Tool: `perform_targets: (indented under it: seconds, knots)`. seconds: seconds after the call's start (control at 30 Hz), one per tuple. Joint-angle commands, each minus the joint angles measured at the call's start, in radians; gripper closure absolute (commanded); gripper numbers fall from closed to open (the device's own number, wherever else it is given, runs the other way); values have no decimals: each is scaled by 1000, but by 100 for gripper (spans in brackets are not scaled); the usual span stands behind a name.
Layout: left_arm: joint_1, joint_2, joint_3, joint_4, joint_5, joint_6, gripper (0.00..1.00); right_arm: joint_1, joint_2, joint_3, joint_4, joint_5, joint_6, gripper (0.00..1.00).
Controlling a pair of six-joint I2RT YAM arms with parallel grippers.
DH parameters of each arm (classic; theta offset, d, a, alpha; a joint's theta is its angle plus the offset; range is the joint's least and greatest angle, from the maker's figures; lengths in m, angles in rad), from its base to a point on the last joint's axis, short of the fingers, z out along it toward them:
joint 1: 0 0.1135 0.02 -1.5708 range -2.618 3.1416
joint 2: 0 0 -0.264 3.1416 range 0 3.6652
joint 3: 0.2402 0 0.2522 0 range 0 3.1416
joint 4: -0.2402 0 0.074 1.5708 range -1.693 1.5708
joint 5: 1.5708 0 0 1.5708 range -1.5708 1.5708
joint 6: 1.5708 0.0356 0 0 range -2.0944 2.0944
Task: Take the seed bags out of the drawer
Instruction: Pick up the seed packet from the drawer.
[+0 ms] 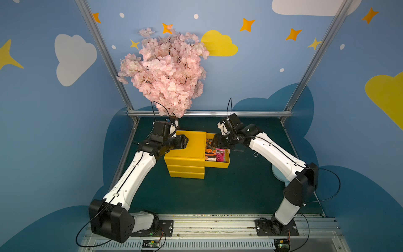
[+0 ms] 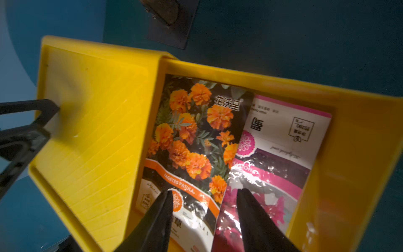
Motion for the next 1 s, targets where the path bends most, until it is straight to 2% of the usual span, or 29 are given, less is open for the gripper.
perform_targets:
  seconds: [0.0, 0.2, 0.53, 0.67, 0.83, 0.97]
  knots:
    - [1, 26, -45, -124, 18, -11, 33, 2, 24, 18, -36, 64, -1, 47]
    - [2, 26, -49, -120, 23, -12, 33, -3, 79, 41, -34, 23, 4, 49]
    - [2, 32, -52, -114, 27, -13, 33, -10, 129, 62, -34, -13, 26, 58]
    - [2, 33, -53, -113, 29, -13, 33, -14, 138, 67, -31, -48, 35, 71]
    - [1, 31, -57, -115, 26, -14, 33, -15, 124, 63, -5, -89, 50, 98]
    - [2, 31, -56, -119, 23, -13, 33, -21, 95, 64, -3, -94, 47, 100]
